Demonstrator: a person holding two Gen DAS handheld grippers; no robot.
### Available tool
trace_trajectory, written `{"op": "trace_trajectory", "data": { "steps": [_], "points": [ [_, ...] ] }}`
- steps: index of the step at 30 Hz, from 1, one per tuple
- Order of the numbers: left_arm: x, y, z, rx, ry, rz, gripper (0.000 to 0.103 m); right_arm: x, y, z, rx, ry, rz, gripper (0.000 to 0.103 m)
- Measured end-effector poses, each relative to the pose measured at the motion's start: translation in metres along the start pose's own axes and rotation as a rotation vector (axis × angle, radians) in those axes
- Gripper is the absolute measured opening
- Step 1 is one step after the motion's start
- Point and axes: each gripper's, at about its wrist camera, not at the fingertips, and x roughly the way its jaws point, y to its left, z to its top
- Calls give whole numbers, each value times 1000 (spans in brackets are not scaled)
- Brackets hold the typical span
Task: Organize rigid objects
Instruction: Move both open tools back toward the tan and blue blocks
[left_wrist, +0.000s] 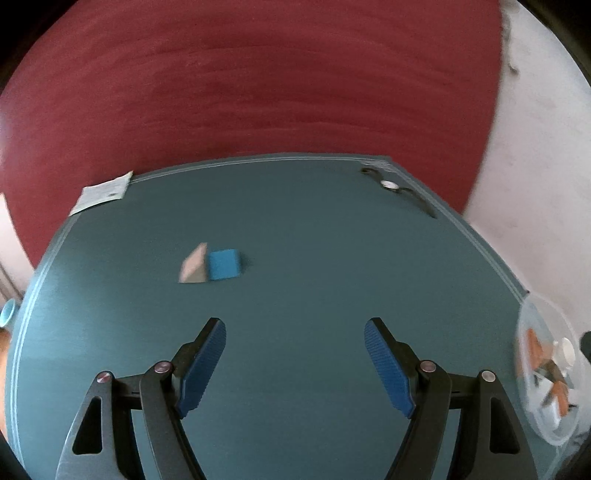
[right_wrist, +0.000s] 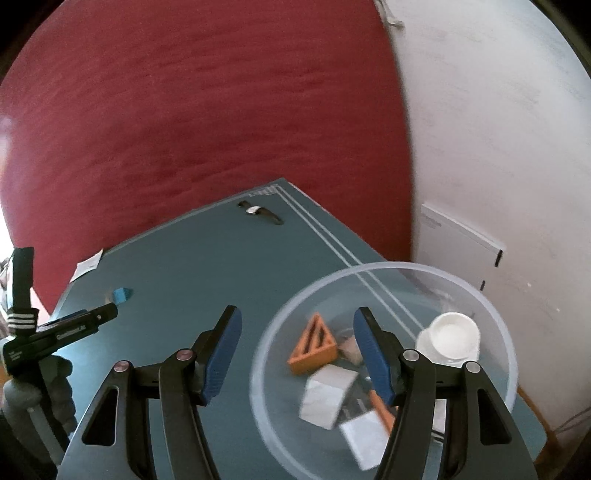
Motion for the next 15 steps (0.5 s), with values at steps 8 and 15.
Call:
{"op": "trace_trajectory", "data": {
  "steps": [8, 15],
  "points": [
    [10, 44, 7, -75, 5, 61, 81, 12, 31, 1, -21, 27, 42, 64],
    [24, 70, 13, -101, 16, 106, 81, 28, 60, -1, -58, 57, 76, 64]
  ]
}}
